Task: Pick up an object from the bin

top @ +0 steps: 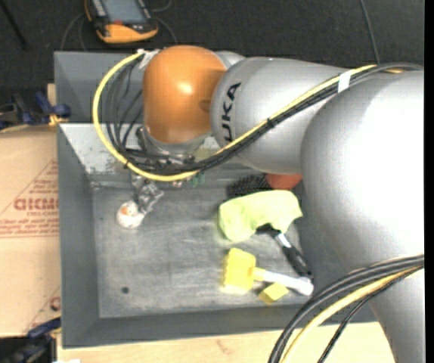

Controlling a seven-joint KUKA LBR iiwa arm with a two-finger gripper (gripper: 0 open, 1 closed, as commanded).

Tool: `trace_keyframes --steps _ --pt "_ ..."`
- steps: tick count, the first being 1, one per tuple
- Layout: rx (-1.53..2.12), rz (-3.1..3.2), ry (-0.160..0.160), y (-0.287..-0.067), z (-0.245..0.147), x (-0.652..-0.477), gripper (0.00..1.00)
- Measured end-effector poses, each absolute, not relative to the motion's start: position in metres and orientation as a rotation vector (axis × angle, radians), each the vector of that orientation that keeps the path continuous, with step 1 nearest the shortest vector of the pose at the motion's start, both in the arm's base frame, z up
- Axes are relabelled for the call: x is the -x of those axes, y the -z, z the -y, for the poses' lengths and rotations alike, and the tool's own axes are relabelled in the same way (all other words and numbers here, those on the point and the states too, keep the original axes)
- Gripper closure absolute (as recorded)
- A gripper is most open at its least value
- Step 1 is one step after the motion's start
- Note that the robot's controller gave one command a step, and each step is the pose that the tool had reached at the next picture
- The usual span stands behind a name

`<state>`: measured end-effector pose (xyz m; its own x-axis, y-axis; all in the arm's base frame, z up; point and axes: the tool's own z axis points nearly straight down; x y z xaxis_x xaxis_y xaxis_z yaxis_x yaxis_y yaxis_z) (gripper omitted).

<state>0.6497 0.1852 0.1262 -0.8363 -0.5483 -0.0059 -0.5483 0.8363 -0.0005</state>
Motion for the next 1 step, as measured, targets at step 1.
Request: trace_keyframes --steps 1 --pt "0.895 -3.005 -0.003 -0.1262 -0.1852 -0.6497 1.0"
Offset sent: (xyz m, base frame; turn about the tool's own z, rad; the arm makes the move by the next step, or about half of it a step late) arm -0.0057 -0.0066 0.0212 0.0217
